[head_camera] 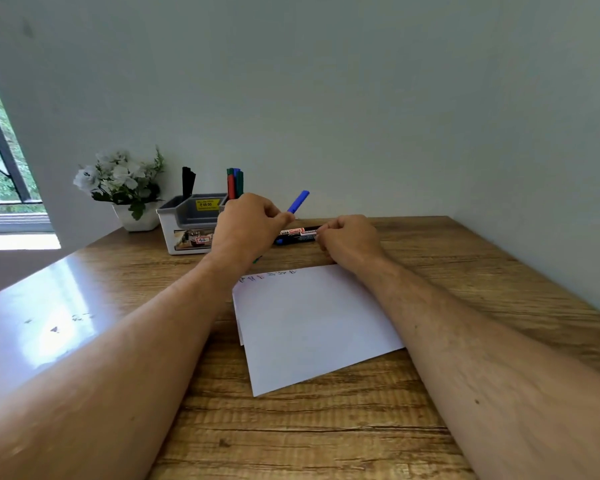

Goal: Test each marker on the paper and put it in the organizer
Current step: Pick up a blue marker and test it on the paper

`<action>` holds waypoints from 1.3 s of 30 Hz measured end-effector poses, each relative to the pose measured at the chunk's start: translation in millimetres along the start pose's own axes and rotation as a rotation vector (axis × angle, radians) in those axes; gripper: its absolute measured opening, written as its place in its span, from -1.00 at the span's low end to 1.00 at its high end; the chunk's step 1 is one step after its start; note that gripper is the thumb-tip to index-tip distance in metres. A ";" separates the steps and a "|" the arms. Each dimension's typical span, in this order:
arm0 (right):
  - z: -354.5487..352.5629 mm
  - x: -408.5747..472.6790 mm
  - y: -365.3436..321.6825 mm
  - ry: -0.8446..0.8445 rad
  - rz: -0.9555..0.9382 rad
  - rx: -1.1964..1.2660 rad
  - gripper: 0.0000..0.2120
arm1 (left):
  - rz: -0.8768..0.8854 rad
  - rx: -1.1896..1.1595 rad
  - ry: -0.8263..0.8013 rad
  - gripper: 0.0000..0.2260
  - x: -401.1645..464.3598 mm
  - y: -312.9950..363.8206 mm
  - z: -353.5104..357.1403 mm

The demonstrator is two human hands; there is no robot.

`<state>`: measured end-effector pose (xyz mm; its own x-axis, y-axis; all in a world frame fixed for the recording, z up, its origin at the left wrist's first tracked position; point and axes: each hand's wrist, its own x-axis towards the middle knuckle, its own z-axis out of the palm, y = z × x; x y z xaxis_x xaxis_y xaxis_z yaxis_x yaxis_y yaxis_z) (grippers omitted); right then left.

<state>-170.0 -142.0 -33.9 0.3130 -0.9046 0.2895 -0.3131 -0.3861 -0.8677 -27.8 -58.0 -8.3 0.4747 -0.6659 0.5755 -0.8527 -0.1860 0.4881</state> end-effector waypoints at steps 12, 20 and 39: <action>0.7 3.3 -15.6 -0.074 0.053 0.414 -0.67 | -0.210 -0.556 -0.129 -0.74 -1.3 16.2 3.3; 5.0 -7.6 -19.6 -0.273 0.126 0.596 -0.74 | -0.287 -0.867 -0.306 -0.70 -7.2 11.4 4.9; 1.4 -22.4 -42.8 -0.290 0.064 0.473 -0.70 | -0.292 -1.311 -0.288 -0.74 -5.4 22.5 -8.0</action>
<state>-162.4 -105.0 -3.8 0.5613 -0.8108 0.1656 0.0764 -0.1484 -0.9860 -47.8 -52.7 4.8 0.4009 -0.8756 0.2694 0.1742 0.3616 0.9159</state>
